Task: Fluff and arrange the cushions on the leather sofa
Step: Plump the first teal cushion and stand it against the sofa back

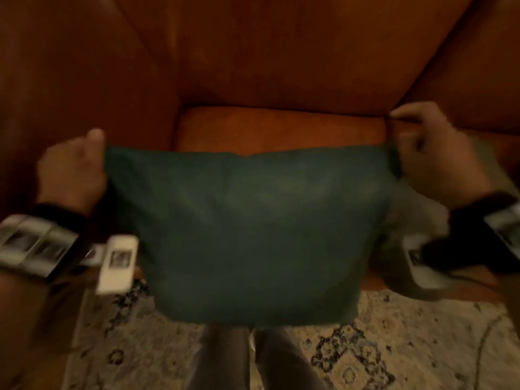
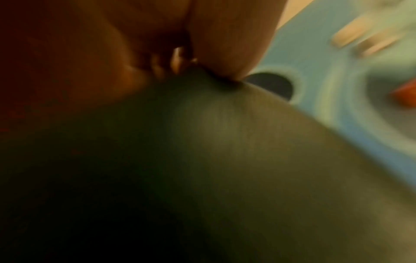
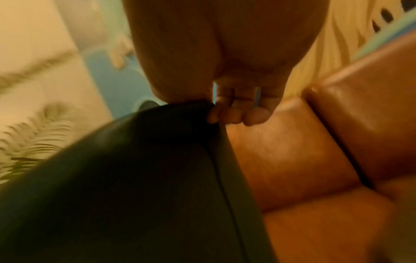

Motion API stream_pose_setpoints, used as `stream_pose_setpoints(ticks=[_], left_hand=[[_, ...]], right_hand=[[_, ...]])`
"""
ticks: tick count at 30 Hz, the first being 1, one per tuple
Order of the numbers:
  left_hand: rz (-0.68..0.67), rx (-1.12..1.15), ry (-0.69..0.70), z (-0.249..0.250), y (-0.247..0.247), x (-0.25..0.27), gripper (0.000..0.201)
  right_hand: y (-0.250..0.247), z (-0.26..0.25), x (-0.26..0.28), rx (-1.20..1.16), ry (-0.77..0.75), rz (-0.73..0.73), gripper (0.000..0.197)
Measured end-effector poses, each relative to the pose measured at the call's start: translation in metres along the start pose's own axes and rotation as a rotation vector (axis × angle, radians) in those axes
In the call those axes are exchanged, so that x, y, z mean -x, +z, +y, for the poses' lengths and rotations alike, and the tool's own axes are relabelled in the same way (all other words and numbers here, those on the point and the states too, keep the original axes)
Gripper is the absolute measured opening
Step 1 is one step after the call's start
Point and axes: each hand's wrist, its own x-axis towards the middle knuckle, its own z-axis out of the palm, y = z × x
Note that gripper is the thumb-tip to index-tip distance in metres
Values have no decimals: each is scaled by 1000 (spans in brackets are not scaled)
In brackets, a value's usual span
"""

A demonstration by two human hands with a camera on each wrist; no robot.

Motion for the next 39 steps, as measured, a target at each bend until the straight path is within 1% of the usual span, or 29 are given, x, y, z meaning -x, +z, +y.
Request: stream_pose_setpoints(ticks=[1, 2, 3, 4, 6, 8, 10, 11, 13, 15, 17, 19, 21, 22, 23, 26, 27, 28, 29, 30, 31, 32, 33, 34, 35, 36, 37, 38, 39], left_hand=[[-65, -34, -64, 18, 10, -4, 68], [-126, -13, -150, 32, 22, -5, 68], [-203, -10, -241, 45, 38, -2, 71], [-250, 24, -300, 47, 56, -3, 73], [-335, 205, -343, 33, 91, 7, 73], [-444, 429, -353, 16, 116, 38, 75], [-536, 588, -418, 9, 125, 69, 86], [-550, 621, -446, 8, 127, 80, 84], [-510, 615, -449, 11, 133, 86, 71], [-440, 556, -437, 22, 131, 85, 62], [-324, 556, -346, 34, 122, 86, 52], [-179, 599, -266, 45, 113, 85, 44], [-65, 605, -222, 54, 107, 81, 43], [-59, 574, -211, 57, 109, 77, 45], [-100, 527, -217, 57, 115, 71, 48], [-395, 350, -306, 59, 135, 54, 63], [-438, 323, -336, 61, 139, 45, 66], [-450, 292, -355, 64, 141, 37, 68], [-434, 236, -343, 68, 139, 31, 68], [-381, 149, -284, 74, 134, 27, 67], [-296, 57, -159, 85, 129, 25, 65], [-206, 2, 26, 99, 125, 26, 65], [-156, -24, 231, 116, 123, 29, 67], [-168, -71, 412, 135, 126, 33, 69], [-230, -152, 541, 150, 131, 39, 72], [-326, -252, 610, 159, 140, 45, 74], [-413, -346, 630, 163, 151, 48, 75], [-457, -405, 623, 160, 162, 49, 76], [-474, -432, 605, 156, 170, 47, 76]], right_hand=[[26, 11, -20, -8, 50, -63, 30], [51, 19, -33, -10, 113, -109, 26], [76, 30, -42, -18, 177, -166, 23], [97, 38, -42, -13, 260, -247, 25], [127, 48, -26, 26, 379, -419, 44], [148, 45, -1, 57, 389, -519, 64], [165, 38, 23, 142, 288, -612, 80], [170, 36, 31, 169, 262, -633, 84], [176, 41, 36, 106, 331, -574, 86], [177, 44, 37, -42, 498, -477, 89], [176, 41, 36, -195, 626, -449, 93], [170, 32, 37, -281, 629, -398, 94], [162, 23, 35, -305, 569, -279, 95], [162, 24, 32, -297, 551, -243, 97], [166, 24, 27, -276, 552, -245, 101], [183, 24, 12, -125, 589, -362, 108], [189, 24, 4, -80, 583, -382, 108], [191, 24, -4, -44, 586, -398, 108], [192, 23, -11, -11, 586, -418, 108], [191, 23, -15, 29, 577, -440, 108], [190, 24, -19, 84, 556, -463, 108], [188, 24, -22, 152, 524, -483, 107], [186, 24, -24, 217, 488, -498, 106], [184, 24, -27, 262, 465, -511, 106], [182, 24, -30, 274, 464, -531, 107], [178, 23, -33, 269, 478, -554, 109], [175, 23, -35, 275, 482, -568, 111], [172, 22, -38, 307, 448, -551, 111], [170, 21, -41, 361, 364, -495, 109]])
